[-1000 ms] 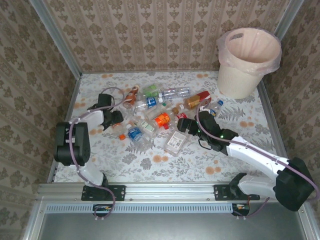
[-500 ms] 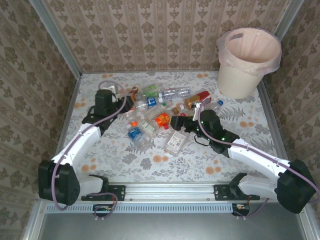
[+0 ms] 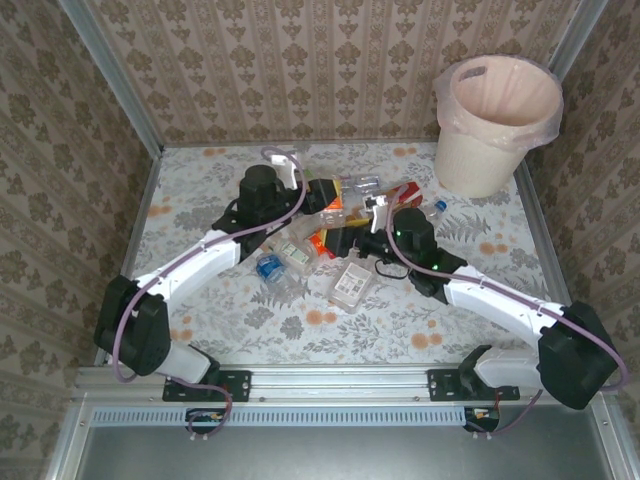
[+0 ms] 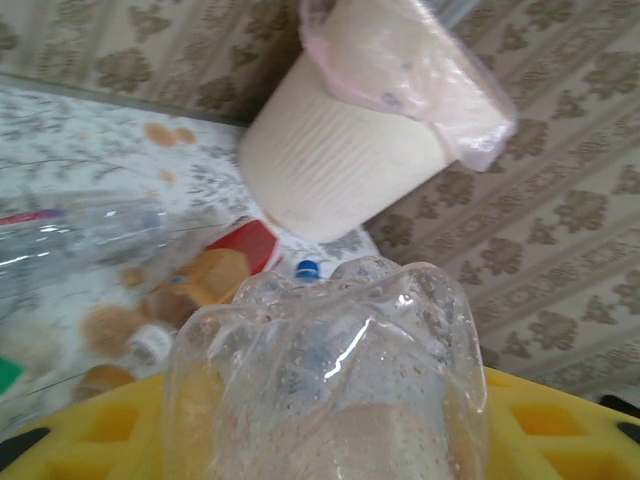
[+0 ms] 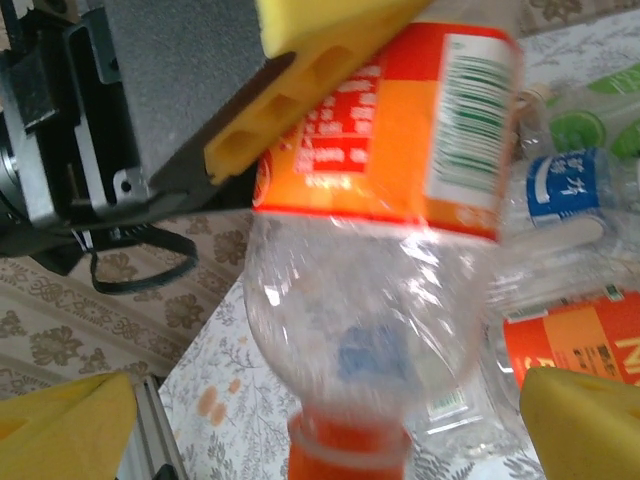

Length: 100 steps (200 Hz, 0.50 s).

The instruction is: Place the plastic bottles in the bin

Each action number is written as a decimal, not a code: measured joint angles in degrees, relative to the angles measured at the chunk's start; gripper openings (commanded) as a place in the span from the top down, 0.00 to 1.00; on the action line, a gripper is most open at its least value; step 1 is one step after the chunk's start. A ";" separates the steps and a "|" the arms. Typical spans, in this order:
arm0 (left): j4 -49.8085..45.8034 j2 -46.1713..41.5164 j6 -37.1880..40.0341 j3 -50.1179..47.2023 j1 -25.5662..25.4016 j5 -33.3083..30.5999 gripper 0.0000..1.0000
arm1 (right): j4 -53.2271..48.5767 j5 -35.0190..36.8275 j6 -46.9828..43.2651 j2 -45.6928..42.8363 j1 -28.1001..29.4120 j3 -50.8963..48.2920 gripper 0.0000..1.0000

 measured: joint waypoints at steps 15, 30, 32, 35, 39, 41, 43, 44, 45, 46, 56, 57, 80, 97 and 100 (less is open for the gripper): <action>0.96 0.79 -0.35 0.74 -0.72 0.96 0.49 | -0.37 -0.66 -0.42 1.31 -0.24 1.95 0.00; 1.38 1.38 -0.59 1.25 -1.03 1.62 0.49 | -1.38 -0.72 -0.57 1.90 -0.39 3.06 0.00; 1.51 1.46 -0.68 1.33 -1.03 1.70 0.49 | -1.64 -0.57 -0.59 2.01 -0.44 3.30 0.00; 1.73 1.62 -0.72 1.40 -1.03 1.86 0.49 | -2.03 -0.37 -0.57 2.21 -0.44 3.67 0.01; 1.97 1.81 -0.81 1.53 -1.03 2.05 0.49 | -2.47 -0.09 -0.57 2.49 -0.46 4.17 0.01; 2.14 1.90 -0.92 1.57 -1.05 2.14 0.49 | -2.78 0.24 -0.59 2.67 -0.46 4.50 0.02; 2.19 1.95 -0.94 1.57 -1.05 2.23 0.49 | -3.08 0.42 -0.59 2.86 -0.48 4.79 0.03; 2.27 1.99 -0.96 1.57 -1.05 2.23 0.49 | -3.17 0.55 -0.57 2.91 -0.48 4.90 0.04; 2.34 2.01 -0.98 1.60 -1.07 2.25 0.49 | -3.21 0.70 -0.59 2.99 -0.48 5.09 0.04; 2.36 2.05 -0.98 1.60 -1.09 2.25 0.49 | -3.30 0.74 -0.61 3.06 -0.50 5.18 0.04; 2.82 2.29 -1.25 1.60 -1.09 2.47 0.49 | -4.28 1.79 -1.11 3.54 -0.61 6.19 0.10; 2.89 2.32 -1.29 1.60 -1.09 2.47 0.49 | -4.39 1.92 -1.05 3.54 -0.63 6.32 0.11; 3.67 2.56 -1.92 1.60 -1.29 2.89 0.49 | -6.23 4.37 -2.36 3.63 -1.09 7.26 0.25; 3.98 2.56 -2.01 1.60 -1.36 3.17 0.49 | -7.41 5.51 -3.04 3.63 -1.66 7.32 0.34; 4.07 2.56 -2.01 1.60 -1.36 3.13 0.49 | -7.67 5.57 -3.41 3.63 -1.79 7.32 0.36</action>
